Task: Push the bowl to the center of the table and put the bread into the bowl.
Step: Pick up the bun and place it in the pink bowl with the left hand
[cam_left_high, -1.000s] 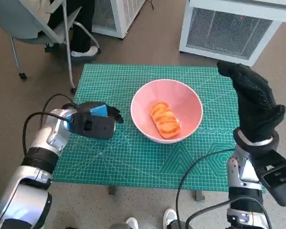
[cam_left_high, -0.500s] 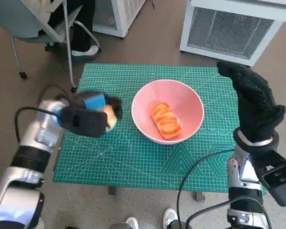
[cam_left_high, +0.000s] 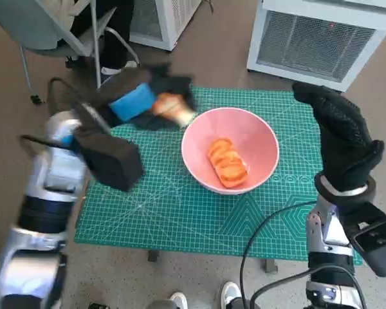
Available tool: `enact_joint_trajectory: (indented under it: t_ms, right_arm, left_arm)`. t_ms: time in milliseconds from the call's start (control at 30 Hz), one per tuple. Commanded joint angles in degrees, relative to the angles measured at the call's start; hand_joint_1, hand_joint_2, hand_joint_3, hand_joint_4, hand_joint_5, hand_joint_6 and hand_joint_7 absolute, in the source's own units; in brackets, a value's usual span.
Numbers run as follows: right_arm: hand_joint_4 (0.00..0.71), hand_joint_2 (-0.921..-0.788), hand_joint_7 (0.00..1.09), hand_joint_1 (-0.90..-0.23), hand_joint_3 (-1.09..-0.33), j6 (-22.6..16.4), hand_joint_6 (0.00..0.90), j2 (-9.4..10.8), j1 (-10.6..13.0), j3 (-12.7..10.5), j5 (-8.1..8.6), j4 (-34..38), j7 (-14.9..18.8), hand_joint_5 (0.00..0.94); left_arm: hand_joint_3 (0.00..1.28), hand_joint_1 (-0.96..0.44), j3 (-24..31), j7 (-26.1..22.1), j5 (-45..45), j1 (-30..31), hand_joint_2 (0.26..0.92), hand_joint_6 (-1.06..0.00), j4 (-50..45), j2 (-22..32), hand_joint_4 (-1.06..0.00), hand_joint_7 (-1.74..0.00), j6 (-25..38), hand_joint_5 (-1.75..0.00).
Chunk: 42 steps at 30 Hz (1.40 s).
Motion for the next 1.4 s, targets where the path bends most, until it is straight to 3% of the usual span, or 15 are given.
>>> enact_joint_trajectory:
  t_ms: [33, 233, 633, 767, 800, 833, 867, 900, 967, 1133, 1400]
  right_arm:
    - [0.262, -0.921, 0.58, -0.583, -0.761, 0.26, -0.001, 0.33, 0.11, -0.15, -0.27, 1.11, -0.06, 0.001]
    - [0.263, -0.921, 0.58, -0.582, -0.761, 1.08, -0.001, 0.31, -0.08, -0.31, -0.26, 0.67, -0.52, 0.001]
    - [0.266, -0.921, 0.58, -0.583, -0.757, 1.9, 0.0, -0.22, -0.29, -1.03, -0.61, -0.1, -1.61, 0.002]
    - [0.267, -0.921, 0.58, -0.584, -0.757, 2.0, 0.001, -0.51, -0.76, -1.38, -0.67, 0.21, -1.84, 0.002]
    - [0.267, -0.921, 0.58, -0.583, -0.757, 2.06, 0.001, -0.56, -0.85, -1.45, -0.69, 0.22, -1.93, 0.002]
    - [0.267, -0.921, 0.58, -0.58, -0.757, 2.14, 0.001, -0.59, -0.94, -1.51, -0.74, 0.17, -2.04, 0.002]
    - [0.267, -0.921, 0.57, -0.578, -0.757, 2.19, 0.002, -0.6, -1.01, -1.56, -0.78, 0.15, -2.11, 0.002]
    - [0.268, -0.921, 0.57, -0.577, -0.758, 2.22, 0.002, -0.62, -1.08, -1.62, -0.8, 0.11, -2.16, 0.002]
    - [0.268, -0.921, 0.57, -0.572, -0.759, 2.25, 0.003, -0.63, -1.22, -1.74, -0.73, 0.09, -2.21, 0.002]
    - [0.269, -0.921, 0.57, -0.565, -0.759, 2.11, 0.006, -0.58, -1.7, -1.91, -0.73, 0.22, -2.32, 0.003]
    - [0.271, -0.921, 0.56, -0.562, -0.759, 0.64, 0.012, -0.49, -3.28, -2.19, -1.39, 2.5, -2.23, 0.003]
  left_arm:
    - [0.07, 0.0, -3.19, 4.0, 3.2, -2.56, 0.92, -0.67, 6.61, -3.41, -0.63, -1.22, -4.04, -1.11]
    - [0.09, 0.0, -7.01, 1.24, 4.78, -6.2, 0.921, -0.64, 14.39, -6.08, -0.61, -1.21, -4.26, -1.18]
    - [0.1, 0.0, -12.29, -1.03, 7.01, -10.03, 0.921, -0.59, 30.25, -10.89, -0.65, -1.27, -5.16, -1.13]
    - [0.16, 0.0, -12.87, -5.13, 5.99, -11.16, 0.921, -0.5, 34.97, -12.24, -0.61, -1.31, -3.44, -1.22]
    - [0.16, -0.01, -12.97, -6.56, 5.81, -11.42, 0.915, -0.46, 35.8, -12.52, -0.56, -1.16, -2.52, -1.05]
    - [0.15, -0.03, -13.17, -8.81, 5.67, -11.85, 0.917, -0.45, 36.51, -12.84, -0.53, -0.85, -0.72, -0.7]
    - [0.13, -0.07, -13.28, -10.36, 5.58, -12.18, 0.918, -0.4, 37.02, -13.06, -0.43, -0.57, 0.51, -0.45]
    - [0.12, -0.08, -13.51, -12.35, 5.59, -12.72, 0.919, -0.39, 37.48, -13.38, -0.39, -0.47, 2.46, -0.36]
    - [0.09, -0.18, -13.73, -15.3, 5.61, -13.66, 0.92, -0.31, 38.08, -13.92, -0.23, -0.21, 5.79, -0.15]
    - [0.06, -0.33, -12.29, -18.15, 3.98, -13.84, 0.921, -0.25, 36.91, -13.81, -0.1, -0.05, 8.34, -0.02]
    - [0.04, -0.45, -6.58, -11.25, -1.19, -9.93, 0.921, -0.24, 36.24, -12.78, -0.01, -0.01, -0.73, 0.0]
